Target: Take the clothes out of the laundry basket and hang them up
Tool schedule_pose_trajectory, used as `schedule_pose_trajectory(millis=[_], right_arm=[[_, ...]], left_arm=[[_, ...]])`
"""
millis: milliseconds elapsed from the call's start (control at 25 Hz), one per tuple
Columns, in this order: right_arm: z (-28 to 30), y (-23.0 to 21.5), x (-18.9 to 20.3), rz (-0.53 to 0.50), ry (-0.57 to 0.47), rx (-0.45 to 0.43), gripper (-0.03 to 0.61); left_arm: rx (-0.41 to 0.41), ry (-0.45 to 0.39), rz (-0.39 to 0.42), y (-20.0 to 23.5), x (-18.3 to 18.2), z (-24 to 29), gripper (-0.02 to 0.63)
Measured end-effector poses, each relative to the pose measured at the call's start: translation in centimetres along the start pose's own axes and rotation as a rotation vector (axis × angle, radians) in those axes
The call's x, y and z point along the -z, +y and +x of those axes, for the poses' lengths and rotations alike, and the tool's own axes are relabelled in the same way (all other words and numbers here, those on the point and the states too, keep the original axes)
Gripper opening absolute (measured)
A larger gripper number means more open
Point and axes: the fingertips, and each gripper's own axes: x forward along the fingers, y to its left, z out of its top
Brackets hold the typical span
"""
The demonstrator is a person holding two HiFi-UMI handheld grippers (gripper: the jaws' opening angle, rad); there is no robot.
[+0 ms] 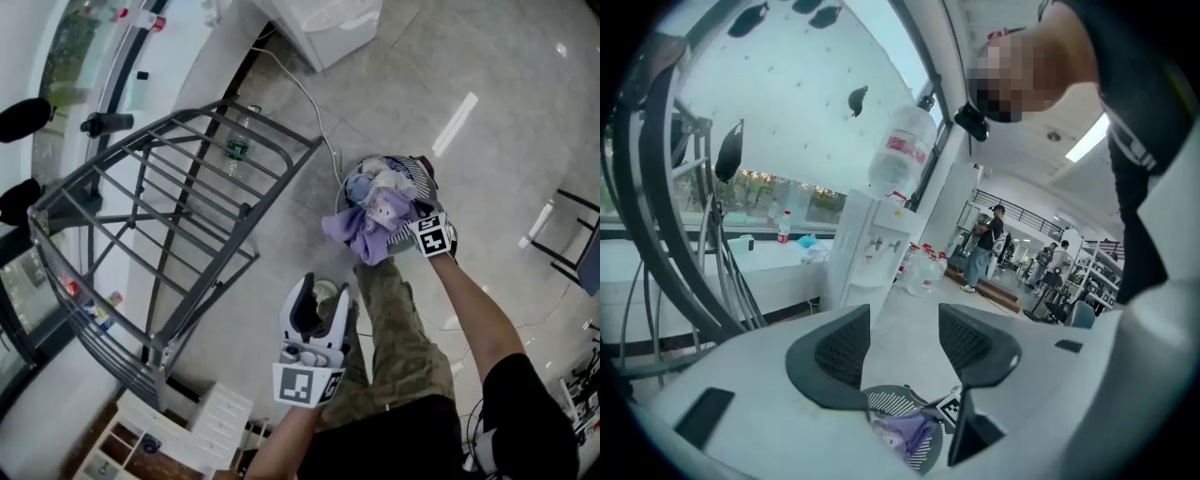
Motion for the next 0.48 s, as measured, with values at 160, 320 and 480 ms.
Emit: schedule_pose_trajectory(millis=[160, 320, 480], right_arm=[[-7.3, 3.5, -2.6, -0.089, -0.075, -0.045, 0.009], [-16.2, 8.2, -5.1, -0.205, -0.142, -0.063, 0.009], [-24.7, 11.6, -8.7, -0.282, -0.231, -0.056, 0.009]], left_arm=[[0.039, -0.022, 0.02, -1.6, -3.5, -1.9, 0.218], [0.045, -0.05, 0.004, -2.9, -6.5, -6.3, 0.218], [0.067, -0.062, 0.013, -3.4, -8.5, -10.9, 0.218]])
